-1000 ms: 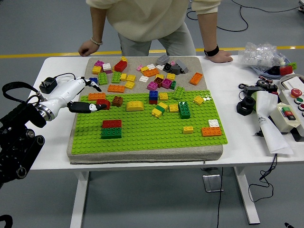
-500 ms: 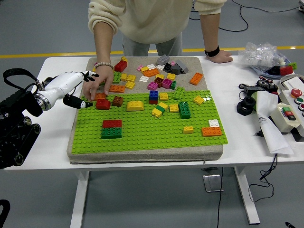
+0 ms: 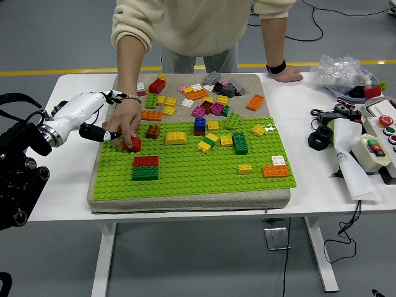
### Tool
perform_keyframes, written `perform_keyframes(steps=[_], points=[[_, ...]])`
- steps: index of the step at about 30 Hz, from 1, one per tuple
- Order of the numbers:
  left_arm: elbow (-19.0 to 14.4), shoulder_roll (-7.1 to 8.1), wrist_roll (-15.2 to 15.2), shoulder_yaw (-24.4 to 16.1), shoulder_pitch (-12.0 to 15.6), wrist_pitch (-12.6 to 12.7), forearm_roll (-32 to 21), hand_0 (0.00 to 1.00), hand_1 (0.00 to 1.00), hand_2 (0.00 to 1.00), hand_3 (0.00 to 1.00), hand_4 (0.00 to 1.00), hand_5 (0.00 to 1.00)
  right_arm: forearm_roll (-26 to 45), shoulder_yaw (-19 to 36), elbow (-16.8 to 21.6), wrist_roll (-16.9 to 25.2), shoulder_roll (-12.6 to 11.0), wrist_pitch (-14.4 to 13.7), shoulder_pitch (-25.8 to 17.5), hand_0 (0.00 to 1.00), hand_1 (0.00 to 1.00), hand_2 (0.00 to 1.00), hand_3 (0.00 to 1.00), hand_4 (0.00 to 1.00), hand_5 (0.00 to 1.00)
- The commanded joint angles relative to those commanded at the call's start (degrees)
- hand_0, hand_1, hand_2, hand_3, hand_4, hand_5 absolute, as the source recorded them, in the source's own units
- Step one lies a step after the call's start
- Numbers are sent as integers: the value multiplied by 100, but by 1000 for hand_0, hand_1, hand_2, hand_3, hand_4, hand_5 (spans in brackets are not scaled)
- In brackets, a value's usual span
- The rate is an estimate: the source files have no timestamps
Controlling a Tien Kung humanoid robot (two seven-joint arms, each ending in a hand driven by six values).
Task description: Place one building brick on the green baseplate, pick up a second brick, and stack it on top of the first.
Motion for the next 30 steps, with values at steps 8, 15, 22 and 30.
perform_keyframes(steps=[8,15,22,30], points=[[133,-15,-23,76,-22,-75,0,804,738,689,831,793,36,23,-11,0,4,10,-22,17,781,720,757,689,915,642],[554,-32,-102,292,-237,-99,0,804,740,632,815,746,2,20,-24,0,-17,4,-21,14,781,720,757,689,914,642],[1232,-185,-152,569,-593,-114,0,805,739,611,725,682,2,-6,-84,0,-10,-1,-33,50,780,719,756,688,914,642],[1808,-416,-184,592,-839,-113,0,807,741,621,739,700,2,-46,-115,0,-28,-11,-14,51,781,719,756,687,914,641]])
